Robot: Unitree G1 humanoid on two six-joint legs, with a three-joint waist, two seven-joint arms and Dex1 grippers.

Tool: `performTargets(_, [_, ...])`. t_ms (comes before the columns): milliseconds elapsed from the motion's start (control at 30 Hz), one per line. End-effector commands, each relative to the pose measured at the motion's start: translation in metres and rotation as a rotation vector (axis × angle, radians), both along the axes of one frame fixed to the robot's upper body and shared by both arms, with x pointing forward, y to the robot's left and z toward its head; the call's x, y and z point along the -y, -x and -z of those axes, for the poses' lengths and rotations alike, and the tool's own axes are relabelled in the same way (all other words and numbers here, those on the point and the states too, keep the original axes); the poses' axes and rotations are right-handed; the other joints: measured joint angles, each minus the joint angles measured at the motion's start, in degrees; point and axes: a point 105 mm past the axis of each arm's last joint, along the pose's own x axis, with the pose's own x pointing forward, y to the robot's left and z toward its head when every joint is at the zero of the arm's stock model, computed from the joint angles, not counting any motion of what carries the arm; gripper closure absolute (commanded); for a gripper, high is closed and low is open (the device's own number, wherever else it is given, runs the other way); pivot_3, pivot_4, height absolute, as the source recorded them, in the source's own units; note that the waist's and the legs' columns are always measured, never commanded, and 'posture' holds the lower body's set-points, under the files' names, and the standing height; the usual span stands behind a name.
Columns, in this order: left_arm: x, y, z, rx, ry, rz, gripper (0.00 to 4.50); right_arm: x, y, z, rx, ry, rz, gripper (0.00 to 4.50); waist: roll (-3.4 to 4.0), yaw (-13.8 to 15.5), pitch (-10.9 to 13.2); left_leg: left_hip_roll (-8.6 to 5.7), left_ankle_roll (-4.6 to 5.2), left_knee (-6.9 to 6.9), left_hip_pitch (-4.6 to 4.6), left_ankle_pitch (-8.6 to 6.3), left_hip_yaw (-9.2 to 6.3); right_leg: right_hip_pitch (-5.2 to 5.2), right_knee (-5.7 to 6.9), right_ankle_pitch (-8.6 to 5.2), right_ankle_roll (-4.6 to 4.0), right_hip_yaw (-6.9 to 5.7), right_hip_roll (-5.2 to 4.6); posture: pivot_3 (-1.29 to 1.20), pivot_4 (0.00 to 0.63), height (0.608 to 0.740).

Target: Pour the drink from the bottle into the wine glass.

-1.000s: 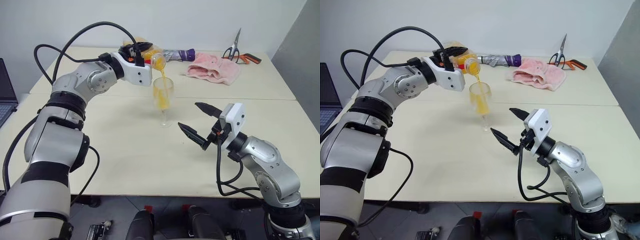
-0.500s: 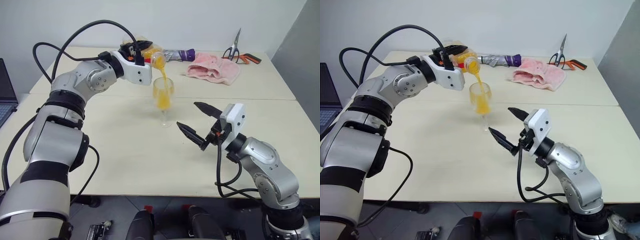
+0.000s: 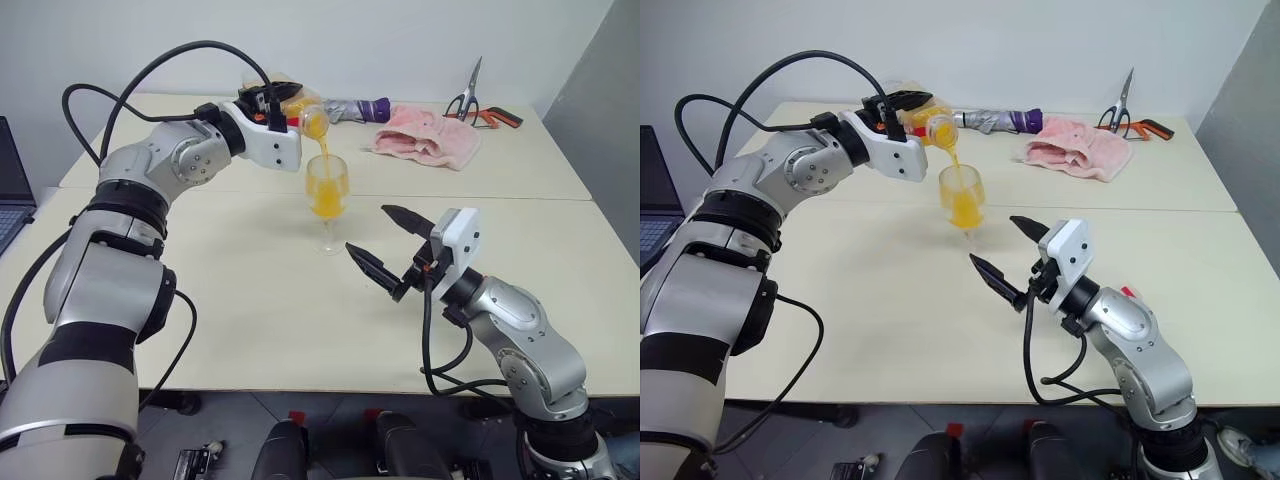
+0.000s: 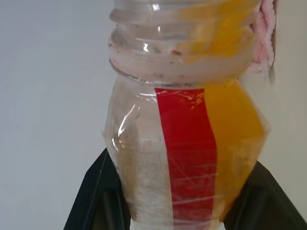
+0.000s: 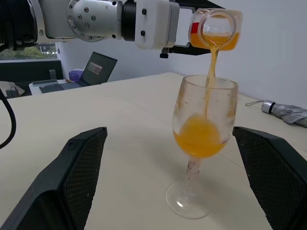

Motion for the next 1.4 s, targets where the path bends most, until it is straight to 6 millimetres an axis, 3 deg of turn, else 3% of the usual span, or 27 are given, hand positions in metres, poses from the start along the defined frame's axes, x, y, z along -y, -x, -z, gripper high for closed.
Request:
performTargets(33, [-0.0007,0.0051,-0.0312,0.099,0.016,0.005,2.66,-0.0035,0.0067,-0.0118,0.054,-0.013,-0.019,0.0,0.0,0.0,0.0,0.0,0.0,0.0,0.0,0.0,0.0,0.0,0.0,0.0,0.0,0.0,0.0,0.0,0.15,0.74])
performTargets(1400, [-0.0071,0.0027,-0.0369,0.155,-0.001,-0.033,2.66,-0.0087,0.009,-0.0092,0.048,0.006,-0.046,0.0,0.0,0.0,0.0,-0.01,0.0,0.02,0.0,0.0,0.0,0.0,0.02,0.0,0.0,0.0,-0.01,0.0,0.15,0.74])
